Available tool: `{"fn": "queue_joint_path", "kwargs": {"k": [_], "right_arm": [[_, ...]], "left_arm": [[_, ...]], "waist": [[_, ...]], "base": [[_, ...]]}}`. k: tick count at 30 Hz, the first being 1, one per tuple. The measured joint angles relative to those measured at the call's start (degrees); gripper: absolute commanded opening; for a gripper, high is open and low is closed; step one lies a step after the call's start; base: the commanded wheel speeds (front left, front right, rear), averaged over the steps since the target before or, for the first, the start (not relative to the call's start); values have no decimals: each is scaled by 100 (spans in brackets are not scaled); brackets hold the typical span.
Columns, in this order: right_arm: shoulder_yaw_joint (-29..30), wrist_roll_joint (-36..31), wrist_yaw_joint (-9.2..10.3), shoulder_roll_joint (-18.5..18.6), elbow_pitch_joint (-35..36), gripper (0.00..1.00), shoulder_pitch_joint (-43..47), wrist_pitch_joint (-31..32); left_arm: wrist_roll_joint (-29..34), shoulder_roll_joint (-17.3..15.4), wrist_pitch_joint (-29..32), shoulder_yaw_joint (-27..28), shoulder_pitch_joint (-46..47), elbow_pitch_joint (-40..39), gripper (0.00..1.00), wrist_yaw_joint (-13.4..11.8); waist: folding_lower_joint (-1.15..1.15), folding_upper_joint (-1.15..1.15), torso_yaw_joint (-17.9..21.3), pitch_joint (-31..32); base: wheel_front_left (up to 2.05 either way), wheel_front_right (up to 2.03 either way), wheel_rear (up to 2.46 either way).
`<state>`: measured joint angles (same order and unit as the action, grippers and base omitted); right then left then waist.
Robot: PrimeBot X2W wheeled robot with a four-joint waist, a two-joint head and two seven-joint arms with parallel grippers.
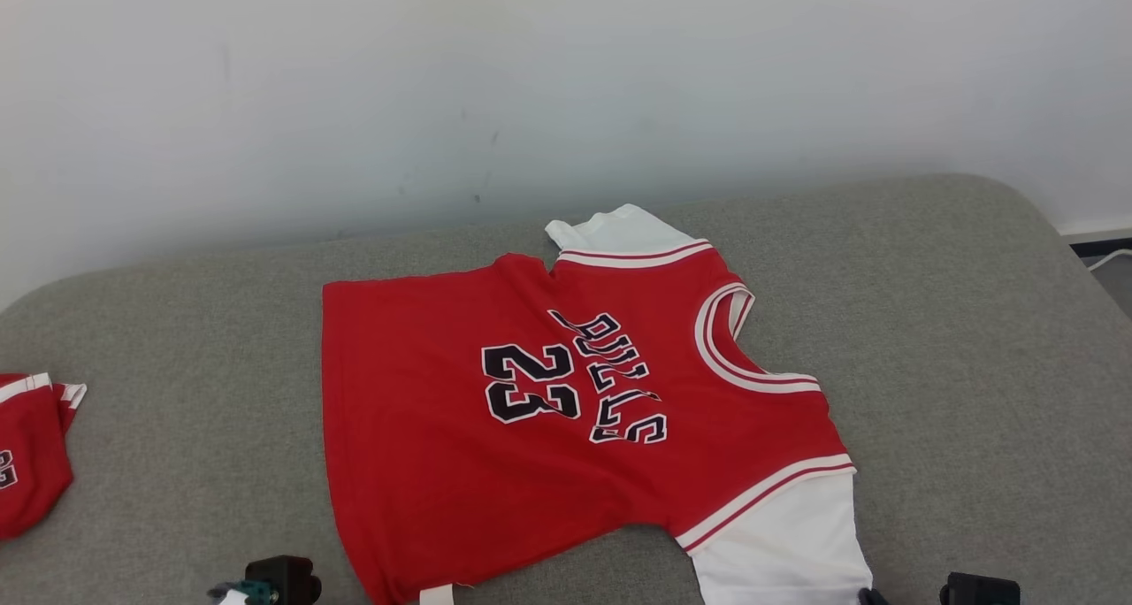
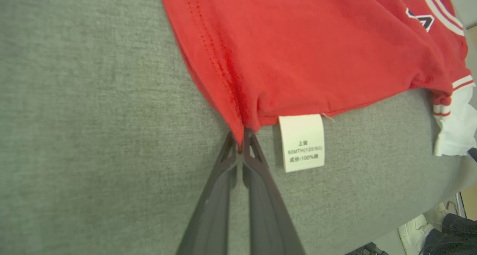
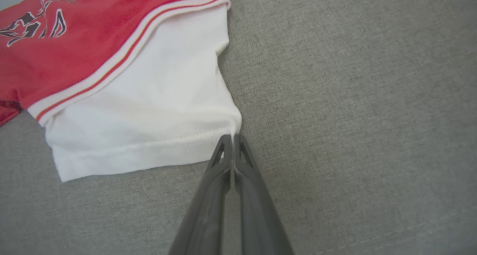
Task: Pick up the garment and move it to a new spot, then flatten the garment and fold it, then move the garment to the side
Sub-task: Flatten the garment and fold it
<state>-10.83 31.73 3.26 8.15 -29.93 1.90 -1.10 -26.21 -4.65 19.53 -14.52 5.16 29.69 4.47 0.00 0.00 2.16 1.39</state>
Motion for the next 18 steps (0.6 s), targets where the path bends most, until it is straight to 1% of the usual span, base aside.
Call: {"fn": "queue_joint_path", "kwargs": {"k": [4,7,9,12,15,18], "right_arm": [[169,219,-64,-15,225,0,121,-93],[171,227,-96,60,322,0,294,-88],[151,223,-157,163,392,0,427,-35],[153,255,-274,256,498,0,634,69],[155,292,-289,272,581,0,737,127],[141,366,-375,283,666,0,898,243]], "left_arm": [[-34,-9,-80,137,-5,-121,0,-104],[-48,-143,-96,243,-37,-223,0,-145],[-48,-230,-97,280,-86,-318,0,-159],[-48,-323,-97,360,-300,-453,0,-250],[-48,-349,-89,382,-372,-531,0,-264],[-56,-374,-25,382,-465,-648,0,-276]], "waist": [[0,0,-20,17],[0,0,-21,36],[0,0,-19,46],[0,0,-20,65],[0,0,-26,72],[0,0,-46,89]], "base": [[0,0,0],[0,0,0],[0,0,0],[0,0,0],[0,0,0],[0,0,0]]}}
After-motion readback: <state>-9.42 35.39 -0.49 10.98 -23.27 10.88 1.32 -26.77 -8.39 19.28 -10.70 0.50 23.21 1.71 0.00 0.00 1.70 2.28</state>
